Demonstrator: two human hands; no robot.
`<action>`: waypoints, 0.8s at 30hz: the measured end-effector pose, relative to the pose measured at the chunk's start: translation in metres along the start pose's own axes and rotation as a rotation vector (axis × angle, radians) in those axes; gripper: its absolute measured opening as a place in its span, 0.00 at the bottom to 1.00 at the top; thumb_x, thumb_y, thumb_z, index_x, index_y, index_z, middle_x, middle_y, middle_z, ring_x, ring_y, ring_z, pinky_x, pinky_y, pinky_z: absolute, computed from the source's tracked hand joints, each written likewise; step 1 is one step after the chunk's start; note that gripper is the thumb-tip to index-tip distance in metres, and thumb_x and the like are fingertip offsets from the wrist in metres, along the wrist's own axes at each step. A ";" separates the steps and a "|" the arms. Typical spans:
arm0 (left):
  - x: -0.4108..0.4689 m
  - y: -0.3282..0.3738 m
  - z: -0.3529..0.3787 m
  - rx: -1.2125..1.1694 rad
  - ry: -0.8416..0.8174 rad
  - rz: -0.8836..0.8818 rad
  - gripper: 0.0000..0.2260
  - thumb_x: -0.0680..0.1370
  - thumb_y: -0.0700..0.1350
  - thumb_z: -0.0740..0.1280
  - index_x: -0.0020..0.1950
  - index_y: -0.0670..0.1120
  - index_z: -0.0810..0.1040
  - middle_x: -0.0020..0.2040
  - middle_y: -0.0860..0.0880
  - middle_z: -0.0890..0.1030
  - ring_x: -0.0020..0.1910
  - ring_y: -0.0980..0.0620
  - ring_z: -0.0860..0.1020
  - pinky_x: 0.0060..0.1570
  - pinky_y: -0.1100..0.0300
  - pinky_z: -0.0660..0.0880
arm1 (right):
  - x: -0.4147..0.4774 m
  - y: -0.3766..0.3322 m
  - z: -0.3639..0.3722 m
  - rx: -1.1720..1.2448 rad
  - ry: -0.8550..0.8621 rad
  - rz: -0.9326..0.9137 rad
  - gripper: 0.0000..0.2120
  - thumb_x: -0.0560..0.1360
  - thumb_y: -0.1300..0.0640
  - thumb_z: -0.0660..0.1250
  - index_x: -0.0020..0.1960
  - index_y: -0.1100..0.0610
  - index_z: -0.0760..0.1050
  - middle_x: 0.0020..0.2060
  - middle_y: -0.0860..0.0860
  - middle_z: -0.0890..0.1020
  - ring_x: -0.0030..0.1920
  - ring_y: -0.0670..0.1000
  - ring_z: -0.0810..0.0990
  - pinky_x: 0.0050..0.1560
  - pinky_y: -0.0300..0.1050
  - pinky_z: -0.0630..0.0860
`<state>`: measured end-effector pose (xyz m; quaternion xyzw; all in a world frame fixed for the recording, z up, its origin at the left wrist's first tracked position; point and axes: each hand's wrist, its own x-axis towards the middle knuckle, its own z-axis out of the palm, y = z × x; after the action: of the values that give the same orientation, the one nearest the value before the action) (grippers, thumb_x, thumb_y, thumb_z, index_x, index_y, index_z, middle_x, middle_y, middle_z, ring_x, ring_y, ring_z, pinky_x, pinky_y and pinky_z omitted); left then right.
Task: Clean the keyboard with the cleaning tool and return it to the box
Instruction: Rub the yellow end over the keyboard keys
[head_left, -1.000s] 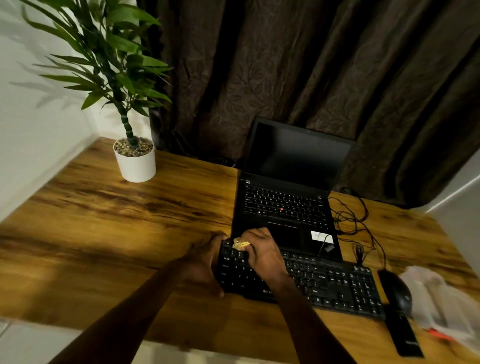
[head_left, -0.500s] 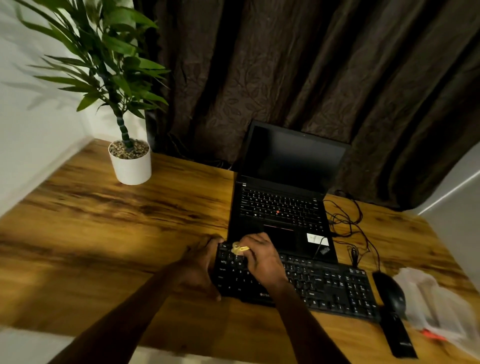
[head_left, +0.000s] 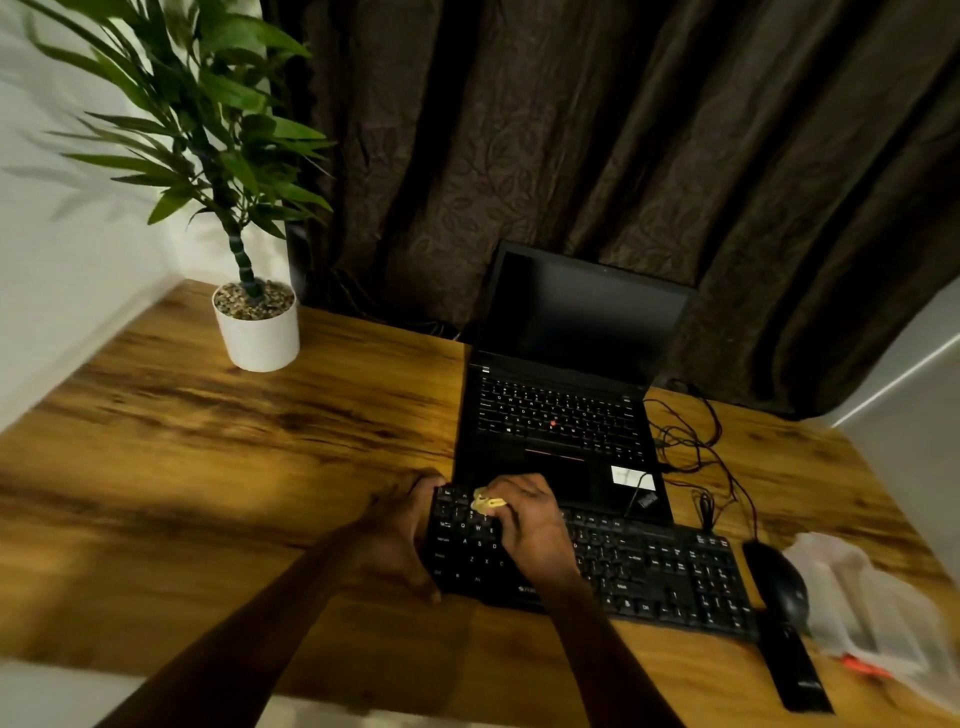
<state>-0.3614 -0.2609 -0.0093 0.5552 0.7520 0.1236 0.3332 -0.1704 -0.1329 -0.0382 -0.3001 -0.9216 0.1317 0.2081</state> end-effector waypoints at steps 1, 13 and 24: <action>0.000 0.000 0.000 -0.028 -0.007 -0.002 0.60 0.61 0.59 0.82 0.81 0.55 0.45 0.81 0.49 0.51 0.79 0.45 0.51 0.76 0.47 0.51 | 0.003 -0.006 0.002 0.011 0.000 -0.013 0.13 0.76 0.61 0.61 0.54 0.51 0.80 0.52 0.44 0.81 0.55 0.47 0.73 0.56 0.41 0.72; -0.002 0.009 0.001 0.040 0.018 0.041 0.56 0.64 0.53 0.82 0.81 0.51 0.48 0.80 0.46 0.55 0.78 0.44 0.53 0.76 0.48 0.52 | -0.018 0.020 -0.009 0.033 0.056 0.102 0.13 0.76 0.64 0.67 0.54 0.49 0.81 0.51 0.42 0.81 0.54 0.45 0.73 0.56 0.42 0.74; 0.005 0.004 0.003 -0.027 -0.086 -0.009 0.68 0.47 0.68 0.80 0.80 0.56 0.48 0.80 0.47 0.55 0.79 0.42 0.53 0.76 0.46 0.52 | -0.024 0.027 -0.016 0.039 0.070 0.118 0.15 0.74 0.67 0.67 0.53 0.49 0.82 0.52 0.42 0.81 0.54 0.47 0.73 0.56 0.43 0.75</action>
<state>-0.3577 -0.2559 -0.0111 0.5518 0.7378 0.1084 0.3733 -0.1316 -0.1246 -0.0412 -0.3542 -0.8917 0.1509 0.2379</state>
